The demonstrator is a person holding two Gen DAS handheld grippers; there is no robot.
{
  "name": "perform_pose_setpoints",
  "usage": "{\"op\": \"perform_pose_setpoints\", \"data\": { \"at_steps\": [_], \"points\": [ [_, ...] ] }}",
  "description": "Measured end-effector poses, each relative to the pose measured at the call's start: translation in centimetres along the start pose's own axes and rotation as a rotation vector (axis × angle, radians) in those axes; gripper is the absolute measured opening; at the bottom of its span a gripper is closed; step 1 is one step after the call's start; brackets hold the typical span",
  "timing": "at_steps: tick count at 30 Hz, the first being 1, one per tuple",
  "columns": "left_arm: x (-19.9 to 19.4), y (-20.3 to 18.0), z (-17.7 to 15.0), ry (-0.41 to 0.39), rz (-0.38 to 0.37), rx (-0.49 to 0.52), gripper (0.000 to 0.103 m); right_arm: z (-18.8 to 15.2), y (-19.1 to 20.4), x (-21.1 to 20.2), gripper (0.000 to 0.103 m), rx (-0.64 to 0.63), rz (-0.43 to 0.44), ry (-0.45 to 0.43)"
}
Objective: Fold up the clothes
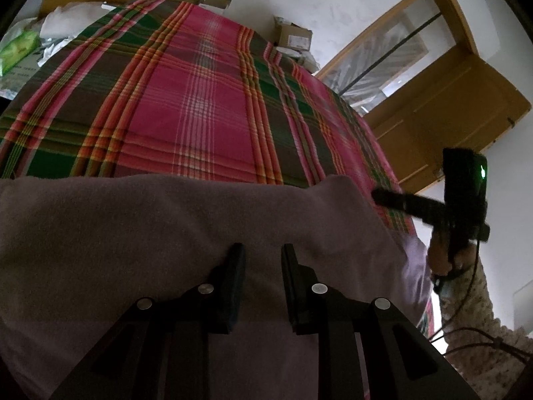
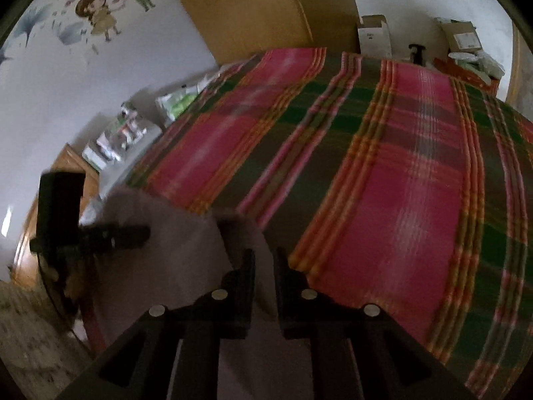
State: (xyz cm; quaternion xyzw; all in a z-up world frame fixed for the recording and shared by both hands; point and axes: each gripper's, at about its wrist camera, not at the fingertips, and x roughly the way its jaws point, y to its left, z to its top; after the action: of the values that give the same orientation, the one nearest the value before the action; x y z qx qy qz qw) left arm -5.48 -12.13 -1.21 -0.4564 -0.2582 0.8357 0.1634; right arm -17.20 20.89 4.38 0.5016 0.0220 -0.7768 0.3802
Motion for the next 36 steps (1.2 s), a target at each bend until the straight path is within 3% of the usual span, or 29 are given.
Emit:
{"op": "perform_pose_setpoints", "data": {
  "at_steps": [3,6,8,11,14,17,27,31,33,36],
  "points": [
    [0.1,-0.2,0.0,-0.005,0.008,-0.002,0.023,-1.2,0.7,0.8,0.022,-0.034,-0.019,0.041],
    [0.2,-0.6,0.1,-0.003,0.014,-0.001,0.023,-2.3,1.3,1.4,0.023,-0.082,-0.058,0.076],
    [0.4,-0.9,0.3,0.001,0.013,-0.002,0.023,-2.3,1.6,1.4,0.023,-0.099,-0.062,0.054],
    [0.9,-1.4,0.5,0.011,0.0,0.011,0.023,-2.2,2.2,1.7,0.002,-0.127,-0.094,0.045],
    [1.6,-2.0,0.7,0.026,-0.009,0.025,0.023,-2.0,2.9,1.7,0.001,-0.148,-0.135,0.017],
    [2.3,-2.6,1.0,0.033,-0.015,0.038,0.023,-1.2,1.4,0.4,0.001,-0.081,-0.192,-0.069],
    [3.2,-2.8,1.7,0.029,-0.021,0.028,0.023,-0.9,-0.5,-0.4,0.002,0.03,-0.174,-0.108],
    [3.2,-2.9,1.8,0.028,-0.017,0.029,0.023,-0.4,3.3,0.4,0.003,-0.089,-0.1,-0.116],
    [3.1,-2.8,1.8,0.028,-0.021,0.022,0.023,-0.3,4.8,2.0,0.003,-0.146,-0.089,-0.065],
    [3.0,-2.5,1.8,0.028,-0.027,0.014,0.023,-0.2,5.5,4.6,0.003,-0.167,-0.132,-0.007]
  ]
}}
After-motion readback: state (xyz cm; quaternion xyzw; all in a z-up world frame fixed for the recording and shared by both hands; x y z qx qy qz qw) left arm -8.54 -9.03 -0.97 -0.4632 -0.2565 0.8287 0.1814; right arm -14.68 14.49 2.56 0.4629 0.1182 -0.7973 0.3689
